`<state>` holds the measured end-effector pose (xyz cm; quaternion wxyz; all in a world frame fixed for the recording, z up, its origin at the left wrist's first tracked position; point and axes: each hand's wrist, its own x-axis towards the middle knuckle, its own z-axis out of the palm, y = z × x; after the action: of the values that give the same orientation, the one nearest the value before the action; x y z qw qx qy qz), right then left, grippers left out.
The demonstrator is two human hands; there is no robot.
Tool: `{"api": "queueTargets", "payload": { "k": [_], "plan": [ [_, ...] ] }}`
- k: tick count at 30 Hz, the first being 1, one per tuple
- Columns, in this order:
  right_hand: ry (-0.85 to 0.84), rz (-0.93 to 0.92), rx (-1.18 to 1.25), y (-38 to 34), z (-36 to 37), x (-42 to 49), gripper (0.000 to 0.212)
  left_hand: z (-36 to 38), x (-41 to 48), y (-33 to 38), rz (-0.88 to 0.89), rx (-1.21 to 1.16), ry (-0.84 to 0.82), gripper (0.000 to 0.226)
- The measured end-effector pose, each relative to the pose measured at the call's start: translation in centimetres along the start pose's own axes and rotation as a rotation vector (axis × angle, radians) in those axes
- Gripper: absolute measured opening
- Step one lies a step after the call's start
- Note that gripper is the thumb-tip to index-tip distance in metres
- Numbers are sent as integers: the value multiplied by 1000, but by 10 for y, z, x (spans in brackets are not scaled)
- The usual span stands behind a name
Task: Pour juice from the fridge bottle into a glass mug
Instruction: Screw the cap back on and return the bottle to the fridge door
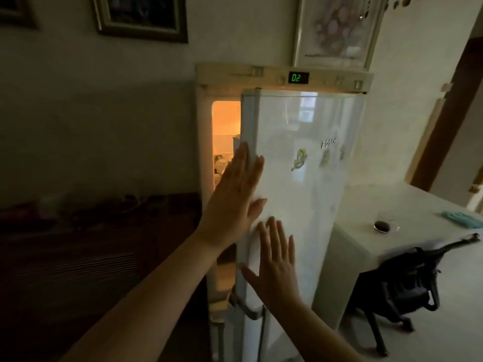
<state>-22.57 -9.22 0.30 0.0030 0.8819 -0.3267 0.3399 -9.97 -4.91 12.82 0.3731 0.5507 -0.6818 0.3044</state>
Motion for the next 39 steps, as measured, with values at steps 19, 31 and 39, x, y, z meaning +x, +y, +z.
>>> {"api": "queueTargets", "payload": {
  "k": [19,31,39],
  "plan": [
    [11,-164,-283,28,139,146,94,68,39,-227,38,283,3,86],
    [66,-295,-302,50,155,156,82,81,37,-223,63,596,96,78],
    [-99,-222,-209,36,119,145,82,66,35,-205,38,575,107,69]
  ]
}}
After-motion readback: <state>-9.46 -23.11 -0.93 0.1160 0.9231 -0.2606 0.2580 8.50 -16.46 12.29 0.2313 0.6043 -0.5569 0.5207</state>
